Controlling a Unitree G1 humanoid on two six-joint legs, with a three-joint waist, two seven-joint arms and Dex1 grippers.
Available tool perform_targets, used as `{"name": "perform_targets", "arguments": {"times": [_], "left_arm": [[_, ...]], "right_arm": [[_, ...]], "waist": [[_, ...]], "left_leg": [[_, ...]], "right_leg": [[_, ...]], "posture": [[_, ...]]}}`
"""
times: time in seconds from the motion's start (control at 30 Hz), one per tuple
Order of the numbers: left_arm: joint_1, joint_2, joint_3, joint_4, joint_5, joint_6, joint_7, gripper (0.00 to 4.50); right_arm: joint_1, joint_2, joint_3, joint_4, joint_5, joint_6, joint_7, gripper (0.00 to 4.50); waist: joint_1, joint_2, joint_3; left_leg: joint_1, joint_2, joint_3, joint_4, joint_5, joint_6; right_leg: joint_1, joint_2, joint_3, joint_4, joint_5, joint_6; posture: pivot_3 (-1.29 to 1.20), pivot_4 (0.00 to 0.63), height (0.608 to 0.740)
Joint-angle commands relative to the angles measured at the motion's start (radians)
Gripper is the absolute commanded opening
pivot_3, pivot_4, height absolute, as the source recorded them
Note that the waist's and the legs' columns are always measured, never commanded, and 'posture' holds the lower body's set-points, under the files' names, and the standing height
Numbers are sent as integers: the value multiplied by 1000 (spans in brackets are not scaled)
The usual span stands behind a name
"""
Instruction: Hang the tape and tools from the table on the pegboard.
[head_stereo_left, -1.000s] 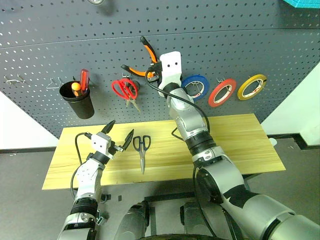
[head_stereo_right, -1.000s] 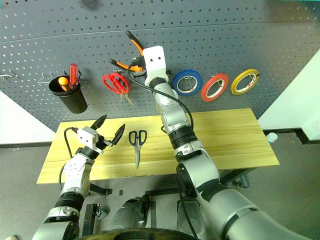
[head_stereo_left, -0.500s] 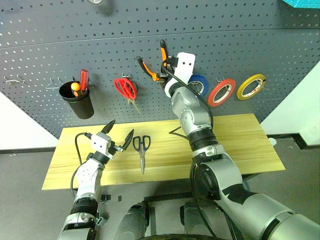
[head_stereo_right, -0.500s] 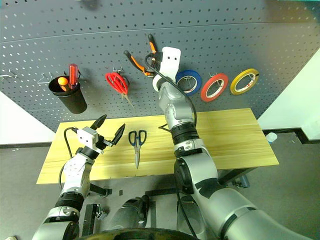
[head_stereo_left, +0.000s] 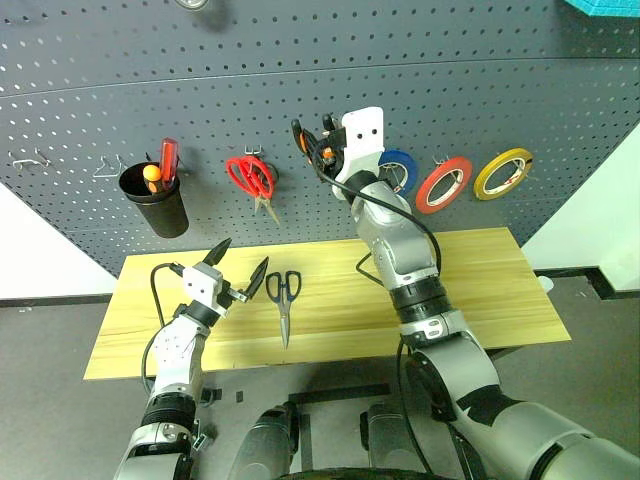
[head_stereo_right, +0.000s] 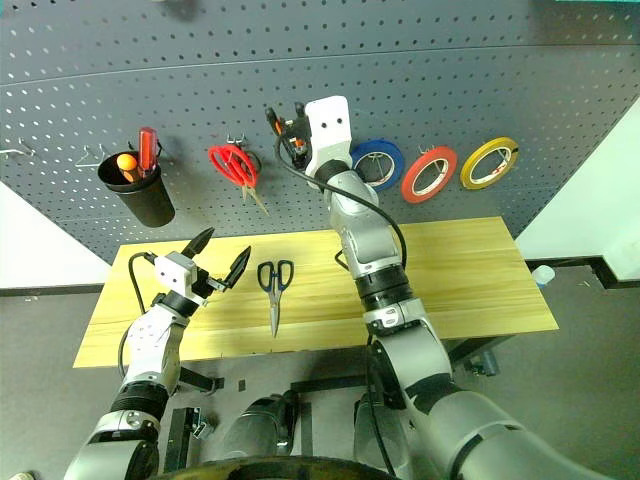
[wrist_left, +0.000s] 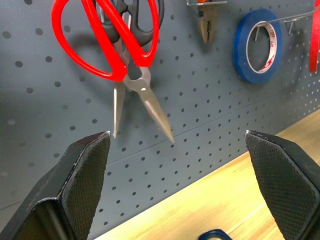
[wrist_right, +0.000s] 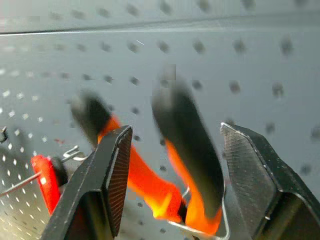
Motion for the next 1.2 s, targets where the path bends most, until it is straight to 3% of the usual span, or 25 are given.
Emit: {"name": "perform_targets", "arguments": {"times": [0.03,0.37,0.57,0.7,0.77,0.93,1.2], "left_arm": [[55,16,14,-130,-60,15,-21,4500],[247,46,10,-406,-186,151,-75,4500],[278,23,-35,-458,-56,388,114,4500],[168,-92,-102,-460,87,753,422,4500],[111,-126,-152,-459,157,879,496,4500],[-50,-184,-278,-384,268,1185,561,4500],[-245,-285,-191,-175,241,1525,687,4500]], "right_arm": [[45,-82,69,-130,-79,-90,77,2948],[268,-326,77,-325,-54,-221,311,2948],[416,-495,83,-375,-13,-278,494,2948],[486,-612,89,-297,-103,-378,530,2948],[498,-637,94,-264,-127,-415,534,2948],[495,-638,99,-200,-161,-471,523,2948],[490,-631,94,-138,-193,-519,510,2948]], "waist": [[0,0,0],[6,0,0],[24,-3,2],[41,-7,5],[50,-12,8],[53,-13,8],[51,-16,10]], "left_leg": [[0,0,0,0,0,0],[0,1,0,0,0,0],[0,1,0,1,-1,0],[0,1,1,4,-1,-1],[0,1,1,5,-1,-1],[-4,0,1,4,-1,0],[-7,1,1,3,-1,0]], "right_leg": [[0,0,0,0,0,0],[2,-1,0,-2,0,0],[5,-1,-1,-8,-2,-3],[6,-3,-3,-11,-2,-3],[7,-3,-3,-13,-2,-2],[7,-2,-4,-13,1,2],[3,-1,-5,-14,1,4]], "posture": [[-61,91,725],[-49,108,725],[-59,115,725],[-75,120,725],[-78,120,725],[-82,122,725],[-86,122,725]]}}
